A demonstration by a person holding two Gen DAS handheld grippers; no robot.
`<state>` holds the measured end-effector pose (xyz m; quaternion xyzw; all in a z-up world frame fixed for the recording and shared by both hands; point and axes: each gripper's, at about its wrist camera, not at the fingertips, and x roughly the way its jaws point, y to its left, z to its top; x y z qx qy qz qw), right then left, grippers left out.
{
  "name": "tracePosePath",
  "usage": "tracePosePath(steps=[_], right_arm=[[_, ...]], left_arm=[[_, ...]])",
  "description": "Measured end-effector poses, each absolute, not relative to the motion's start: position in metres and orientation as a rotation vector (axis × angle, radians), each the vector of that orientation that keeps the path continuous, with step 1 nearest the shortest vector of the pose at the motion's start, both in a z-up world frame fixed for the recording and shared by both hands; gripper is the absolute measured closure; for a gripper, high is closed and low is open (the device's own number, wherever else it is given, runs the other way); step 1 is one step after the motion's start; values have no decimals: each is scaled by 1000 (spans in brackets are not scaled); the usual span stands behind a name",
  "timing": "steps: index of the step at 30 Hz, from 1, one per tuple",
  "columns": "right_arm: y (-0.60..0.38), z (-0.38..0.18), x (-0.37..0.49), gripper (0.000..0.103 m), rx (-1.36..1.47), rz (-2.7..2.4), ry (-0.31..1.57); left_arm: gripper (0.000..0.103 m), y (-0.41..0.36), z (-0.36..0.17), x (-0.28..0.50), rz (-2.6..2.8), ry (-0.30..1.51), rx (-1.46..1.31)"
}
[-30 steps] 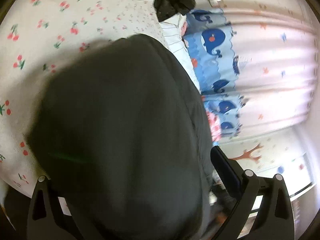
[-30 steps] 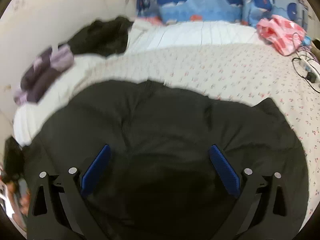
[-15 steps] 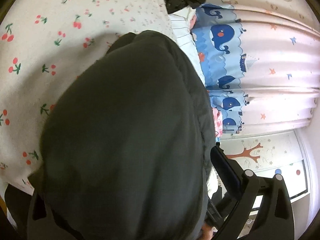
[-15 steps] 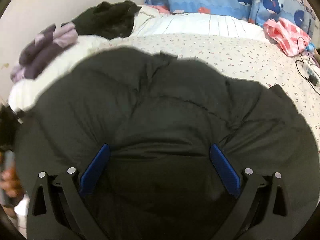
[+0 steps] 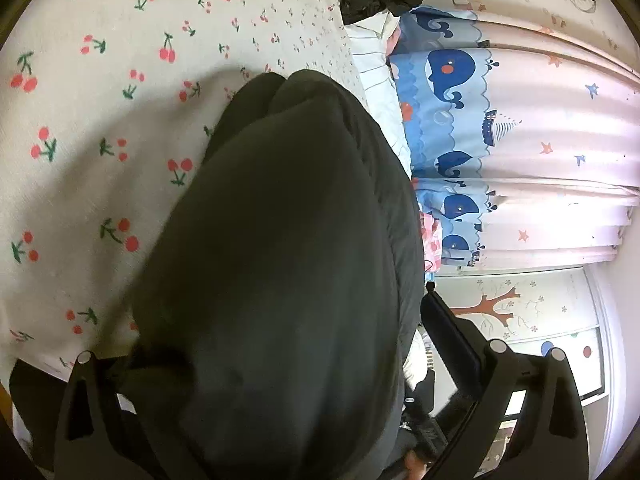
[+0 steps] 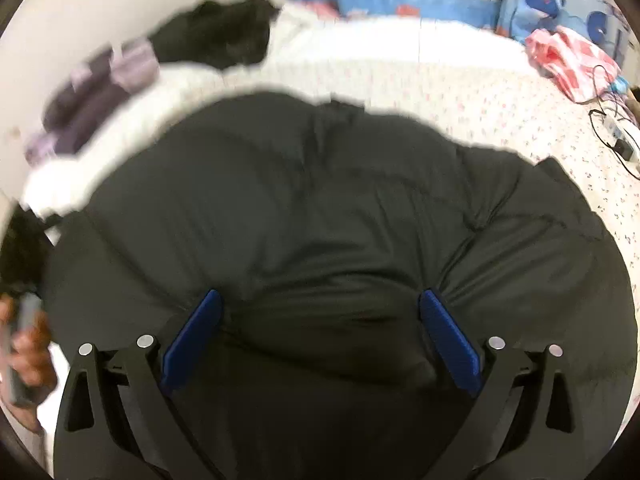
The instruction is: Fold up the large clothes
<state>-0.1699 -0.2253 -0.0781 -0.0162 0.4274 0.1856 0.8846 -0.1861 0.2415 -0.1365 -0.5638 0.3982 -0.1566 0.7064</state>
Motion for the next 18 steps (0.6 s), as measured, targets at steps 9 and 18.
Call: tracePosePath(steps=[9, 18], right_arm=[[-225, -73, -192, 7, -60, 364, 854], [-222, -80, -195, 7, -58, 336, 879]], left_arm=[[16, 235, -130, -182, -369, 902, -1202], [11, 248, -142, -177, -353, 929, -1298]])
